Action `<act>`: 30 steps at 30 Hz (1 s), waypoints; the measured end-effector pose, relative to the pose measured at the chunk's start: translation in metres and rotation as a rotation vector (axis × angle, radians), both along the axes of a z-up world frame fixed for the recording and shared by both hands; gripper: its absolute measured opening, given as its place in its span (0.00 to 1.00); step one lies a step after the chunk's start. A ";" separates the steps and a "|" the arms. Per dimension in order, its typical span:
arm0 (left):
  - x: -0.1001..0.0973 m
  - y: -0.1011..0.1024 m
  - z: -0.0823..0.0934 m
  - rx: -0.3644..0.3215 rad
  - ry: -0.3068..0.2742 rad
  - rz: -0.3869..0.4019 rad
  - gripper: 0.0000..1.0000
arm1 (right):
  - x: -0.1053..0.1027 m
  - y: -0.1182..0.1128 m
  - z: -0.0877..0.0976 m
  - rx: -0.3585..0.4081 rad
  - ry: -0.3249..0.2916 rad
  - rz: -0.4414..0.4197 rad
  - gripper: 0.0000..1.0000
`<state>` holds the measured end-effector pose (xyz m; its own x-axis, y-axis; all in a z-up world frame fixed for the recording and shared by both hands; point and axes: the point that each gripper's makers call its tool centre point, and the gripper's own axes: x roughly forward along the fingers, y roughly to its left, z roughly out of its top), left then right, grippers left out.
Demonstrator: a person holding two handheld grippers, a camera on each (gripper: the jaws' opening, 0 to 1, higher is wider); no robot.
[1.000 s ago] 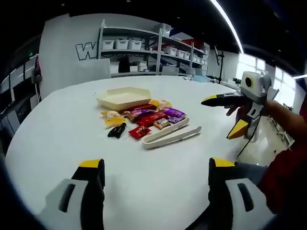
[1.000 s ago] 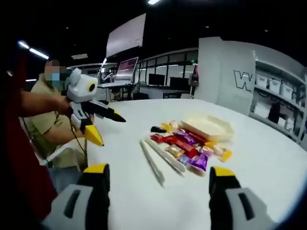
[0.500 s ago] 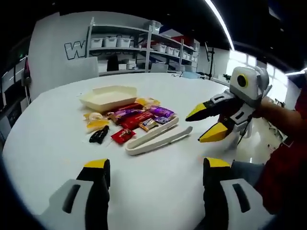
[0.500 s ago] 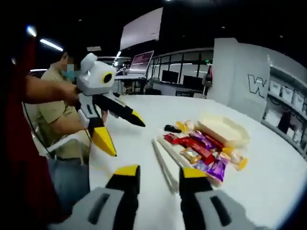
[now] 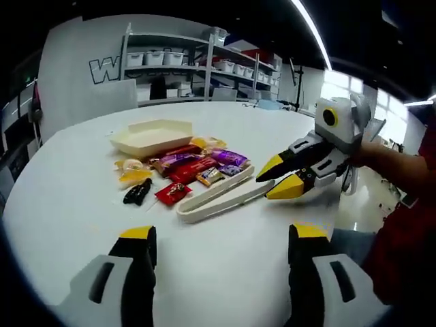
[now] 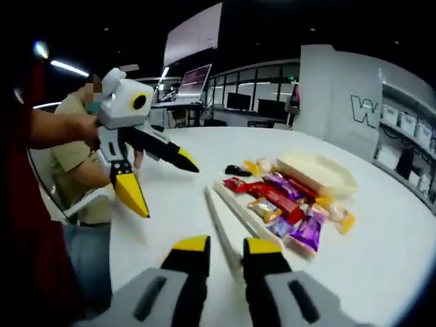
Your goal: Place the target food into the container with the food tongs after gripping and lifting it, then release it inside without dropping or visibly crushing the food.
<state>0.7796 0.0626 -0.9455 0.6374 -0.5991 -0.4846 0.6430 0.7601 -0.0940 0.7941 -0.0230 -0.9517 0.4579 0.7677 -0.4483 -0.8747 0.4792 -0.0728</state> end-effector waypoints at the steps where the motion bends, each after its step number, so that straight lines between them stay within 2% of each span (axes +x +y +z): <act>1: 0.000 0.001 0.000 0.001 0.001 0.002 0.77 | 0.000 0.000 0.000 0.016 0.014 -0.003 0.08; 4: 0.001 0.004 0.001 0.000 0.001 0.008 0.77 | 0.001 0.000 0.000 0.039 0.036 0.003 0.01; 5: 0.001 0.007 0.001 0.006 0.004 0.015 0.77 | -0.002 0.003 0.000 0.053 0.040 0.045 0.00; 11: -0.001 0.009 0.001 0.012 0.005 0.020 0.77 | -0.005 0.005 -0.013 0.003 0.052 0.086 0.00; 13: -0.001 0.009 0.002 0.012 0.003 0.023 0.77 | -0.004 0.007 -0.011 0.005 0.035 0.094 0.00; 18: -0.001 0.009 0.005 0.007 -0.007 0.027 0.76 | -0.007 0.007 -0.010 0.025 0.066 0.106 0.00; 19: -0.002 0.008 0.006 0.006 -0.009 0.025 0.76 | -0.009 0.007 -0.010 0.036 0.087 0.101 0.00; 21: -0.002 0.006 0.006 0.003 -0.007 0.022 0.76 | -0.013 0.009 -0.006 0.088 0.156 0.080 0.00; 22: -0.003 0.005 0.006 0.001 -0.008 0.020 0.76 | -0.014 0.009 -0.004 0.097 0.160 0.084 0.00; 28: -0.003 -0.001 0.010 -0.039 -0.021 0.001 0.76 | -0.025 0.014 0.024 0.213 0.116 0.128 0.00; 30: -0.004 -0.007 0.018 -0.105 -0.039 -0.018 0.77 | -0.029 0.014 0.033 0.211 0.103 0.145 0.00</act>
<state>0.7757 0.0552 -0.9271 0.6436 -0.6566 -0.3933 0.6609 0.7359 -0.1470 0.7652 -0.0086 -0.9190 0.2969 0.9032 -0.3099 -0.9327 0.3439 0.1086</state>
